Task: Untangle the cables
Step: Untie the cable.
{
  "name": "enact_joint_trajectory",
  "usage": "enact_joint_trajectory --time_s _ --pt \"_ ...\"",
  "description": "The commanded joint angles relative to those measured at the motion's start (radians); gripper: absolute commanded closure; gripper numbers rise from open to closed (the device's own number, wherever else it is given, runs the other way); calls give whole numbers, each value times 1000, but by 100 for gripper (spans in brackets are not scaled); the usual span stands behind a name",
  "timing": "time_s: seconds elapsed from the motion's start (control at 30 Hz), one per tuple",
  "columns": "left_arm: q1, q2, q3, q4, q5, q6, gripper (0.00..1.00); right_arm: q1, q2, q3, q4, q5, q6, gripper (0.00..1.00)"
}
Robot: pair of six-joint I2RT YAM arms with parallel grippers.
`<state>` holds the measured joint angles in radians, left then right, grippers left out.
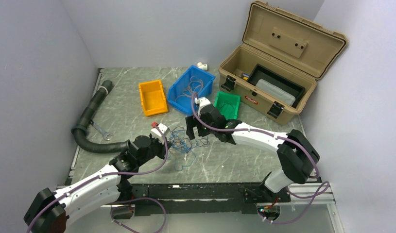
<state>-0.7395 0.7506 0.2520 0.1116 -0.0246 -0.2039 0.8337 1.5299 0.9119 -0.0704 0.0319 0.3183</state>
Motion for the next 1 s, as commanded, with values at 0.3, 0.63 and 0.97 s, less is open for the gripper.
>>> enact_joint_trajectory --time_s 0.3,0.63,0.97 --pt "-5 1 17 37 -7 5 100 22 42 106 -190 243 788 2" --pt "-6 -2 16 37 -9 5 100 17 -30 18 -233 278 1003 0" --pt "-7 6 18 41 -7 6 100 32 -56 16 -277 273 1139 0"
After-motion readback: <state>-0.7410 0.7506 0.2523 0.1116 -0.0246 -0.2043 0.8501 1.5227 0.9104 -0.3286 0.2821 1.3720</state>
